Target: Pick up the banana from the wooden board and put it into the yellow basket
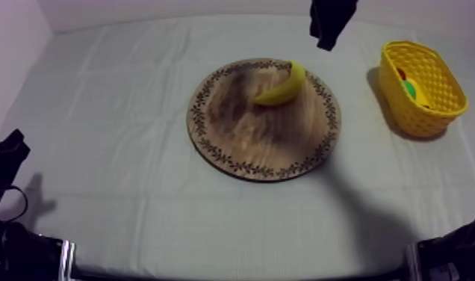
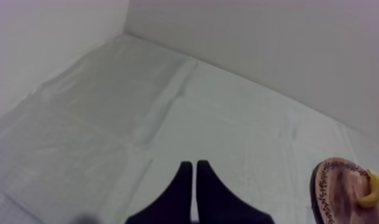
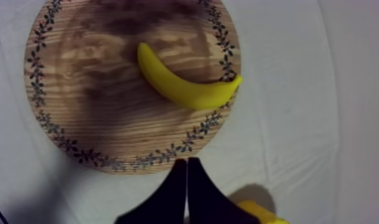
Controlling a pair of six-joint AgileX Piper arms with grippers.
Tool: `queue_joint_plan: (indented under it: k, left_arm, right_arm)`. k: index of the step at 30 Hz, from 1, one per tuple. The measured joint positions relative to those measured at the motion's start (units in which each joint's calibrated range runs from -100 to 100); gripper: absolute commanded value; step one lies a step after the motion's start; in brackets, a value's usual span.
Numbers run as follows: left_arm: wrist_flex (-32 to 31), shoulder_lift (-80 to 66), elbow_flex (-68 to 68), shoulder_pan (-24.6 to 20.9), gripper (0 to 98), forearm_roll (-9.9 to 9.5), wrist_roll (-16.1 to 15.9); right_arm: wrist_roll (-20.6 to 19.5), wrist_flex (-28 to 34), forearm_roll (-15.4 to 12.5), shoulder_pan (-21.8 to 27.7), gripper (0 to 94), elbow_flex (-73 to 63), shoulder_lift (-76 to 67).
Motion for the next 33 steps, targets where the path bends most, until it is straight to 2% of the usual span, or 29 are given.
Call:
queue_joint_plan:
  k: [5, 19, 23, 26, 28, 33]
  left_arm:
    - [0.00, 0.00, 0.00, 0.00, 0.1, 0.00, 0.00]
    - [0.00, 0.00, 0.00, 0.00, 0.1, 0.00, 0.00]
    - [0.00, 0.00, 0.00, 0.00, 0.1, 0.00, 0.00]
    - [0.00, 0.00, 0.00, 0.00, 0.1, 0.00, 0.00]
    - [0.00, 0.00, 0.00, 0.00, 0.1, 0.00, 0.00]
    - [0.00, 0.00, 0.00, 0.00, 0.1, 0.00, 0.00]
  right_arm:
    - [4.31, -1.87, 0.07, 0.26, 0.6, -3.44, 2.21]
    - [23.67, -2.02, 3.41, -0.87, 0.8, -7.19, 3.54]
    - [27.88, -2.02, 3.46, -0.80, 0.8, -6.77, 3.61]
    - [30.93, -2.02, 2.41, -0.46, 2.2, -6.62, 3.61]
    - [32.58, -1.74, 1.97, -0.43, 9.5, -6.78, 3.61]
    - [33.95, -1.24, 1.55, -0.58, 40.3, -7.45, 3.61]
